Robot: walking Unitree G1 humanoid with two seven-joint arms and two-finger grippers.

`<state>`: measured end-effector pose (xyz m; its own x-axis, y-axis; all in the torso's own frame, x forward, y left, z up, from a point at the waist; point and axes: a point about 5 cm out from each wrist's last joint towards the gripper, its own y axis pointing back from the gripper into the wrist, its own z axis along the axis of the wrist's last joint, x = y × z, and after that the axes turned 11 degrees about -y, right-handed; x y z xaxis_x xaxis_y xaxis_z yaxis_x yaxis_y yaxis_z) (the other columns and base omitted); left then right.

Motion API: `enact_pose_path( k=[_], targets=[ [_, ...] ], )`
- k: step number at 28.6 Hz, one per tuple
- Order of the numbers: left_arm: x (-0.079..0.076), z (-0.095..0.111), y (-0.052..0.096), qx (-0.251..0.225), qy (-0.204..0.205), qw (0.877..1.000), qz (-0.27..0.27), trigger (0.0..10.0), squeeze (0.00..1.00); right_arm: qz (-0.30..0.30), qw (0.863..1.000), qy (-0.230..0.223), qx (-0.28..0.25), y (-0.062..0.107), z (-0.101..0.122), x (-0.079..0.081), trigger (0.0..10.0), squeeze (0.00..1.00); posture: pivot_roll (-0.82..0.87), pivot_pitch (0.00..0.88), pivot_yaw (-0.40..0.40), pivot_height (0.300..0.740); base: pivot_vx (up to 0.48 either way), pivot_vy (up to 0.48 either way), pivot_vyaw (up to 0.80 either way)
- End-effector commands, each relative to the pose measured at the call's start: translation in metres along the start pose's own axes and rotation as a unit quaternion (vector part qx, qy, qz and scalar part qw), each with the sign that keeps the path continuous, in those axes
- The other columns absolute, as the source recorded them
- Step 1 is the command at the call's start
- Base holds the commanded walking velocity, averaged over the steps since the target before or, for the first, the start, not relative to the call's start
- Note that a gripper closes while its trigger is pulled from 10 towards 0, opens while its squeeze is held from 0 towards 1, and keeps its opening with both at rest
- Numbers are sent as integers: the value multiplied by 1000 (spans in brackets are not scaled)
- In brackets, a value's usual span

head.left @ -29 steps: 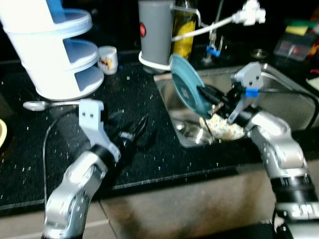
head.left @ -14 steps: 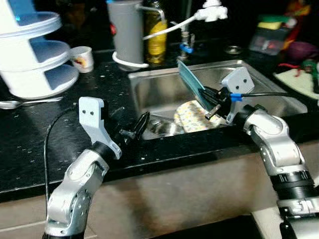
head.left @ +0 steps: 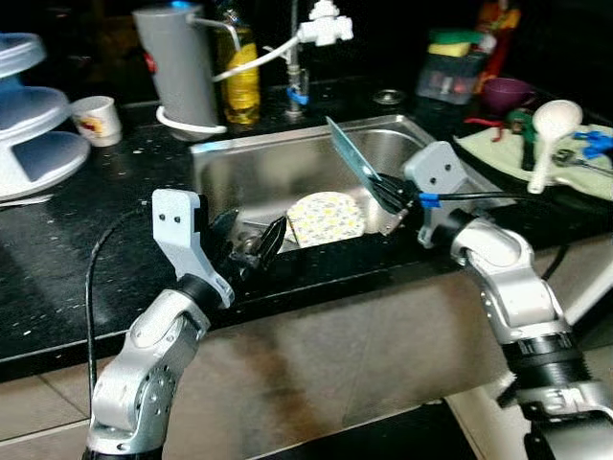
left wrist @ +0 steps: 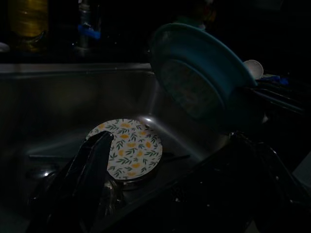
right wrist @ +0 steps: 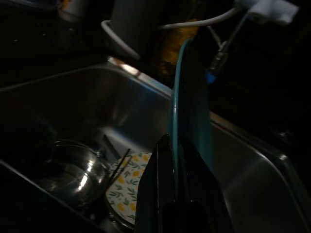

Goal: Kitchen organization

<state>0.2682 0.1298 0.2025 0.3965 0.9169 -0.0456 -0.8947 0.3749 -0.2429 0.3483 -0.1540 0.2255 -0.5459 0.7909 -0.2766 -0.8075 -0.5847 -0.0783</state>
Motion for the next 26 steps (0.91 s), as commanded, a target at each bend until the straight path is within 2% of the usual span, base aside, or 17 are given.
enact_pose_path(
  k=[1,4,9,16,21,24,26],
  targets=[
    [4,-1,0,1,-3,1000,13,10000,0,9,1000,5,3,-7,-2,7,10000,0,26,0,-16,740,0,0,0],
    [5,-1,0,2,-5,1000,17,10000,0,12,1000,7,4,-12,-3,13,10000,0,29,0,-15,740,0,0,0],
    [11,-1,-2,3,-22,999,44,10000,0,3,1000,-9,25,-33,-9,30,10000,0,29,0,-15,740,0,0,0],
    [20,-1,-2,8,-43,996,77,10000,0,-2,993,42,113,-53,-29,51,10000,0,43,0,-22,740,0,0,0],
    [23,-4,1,25,-54,995,86,10000,0,-10,987,48,151,-61,-36,55,10000,0,52,0,-30,740,0,0,0],
    [23,-6,2,30,-51,995,84,10000,0,-16,987,48,154,-62,-36,55,10000,0,52,0,-30,740,0,0,0],
    [20,-14,4,51,-49,994,80,10000,0,-40,988,52,140,-67,-32,52,10000,0,51,0,-31,740,0,0,0]
  ],
)
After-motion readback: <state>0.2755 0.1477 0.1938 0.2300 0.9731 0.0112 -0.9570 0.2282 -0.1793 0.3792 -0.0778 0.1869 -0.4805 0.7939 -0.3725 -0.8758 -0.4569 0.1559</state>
